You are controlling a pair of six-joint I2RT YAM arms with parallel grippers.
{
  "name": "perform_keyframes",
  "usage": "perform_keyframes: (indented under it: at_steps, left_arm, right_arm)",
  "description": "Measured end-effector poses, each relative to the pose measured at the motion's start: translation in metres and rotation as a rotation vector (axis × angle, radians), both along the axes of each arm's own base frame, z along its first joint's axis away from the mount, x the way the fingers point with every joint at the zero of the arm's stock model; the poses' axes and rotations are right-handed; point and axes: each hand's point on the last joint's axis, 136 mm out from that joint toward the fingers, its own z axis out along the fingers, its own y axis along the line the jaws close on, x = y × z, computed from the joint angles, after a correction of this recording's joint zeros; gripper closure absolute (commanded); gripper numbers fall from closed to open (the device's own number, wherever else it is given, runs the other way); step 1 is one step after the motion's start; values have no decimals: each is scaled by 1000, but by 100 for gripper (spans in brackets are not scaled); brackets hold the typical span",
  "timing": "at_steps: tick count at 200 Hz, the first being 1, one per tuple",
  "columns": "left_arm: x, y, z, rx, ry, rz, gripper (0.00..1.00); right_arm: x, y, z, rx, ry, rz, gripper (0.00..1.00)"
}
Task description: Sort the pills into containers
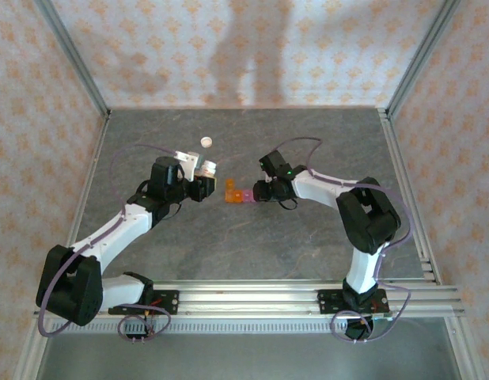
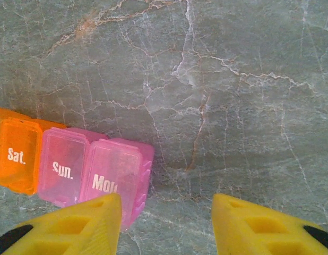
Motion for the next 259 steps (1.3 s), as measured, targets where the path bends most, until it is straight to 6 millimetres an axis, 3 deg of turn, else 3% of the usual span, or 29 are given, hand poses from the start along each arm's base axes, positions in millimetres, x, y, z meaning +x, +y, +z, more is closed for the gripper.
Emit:
perform_keyframes:
  at_steps: [71,181,259]
  left_arm:
    - [-2,-4,-12,6,44,-15,100]
    - [-11,-25,-31,12,139,-100,100]
    - [-13,-27,-35,17,156,-104,100]
  right_arm:
    - [-1,2,-5,3,14,5,52]
    - [2,9,-6,25,22,17,48]
    - [18,21,17,58,-19,20,47]
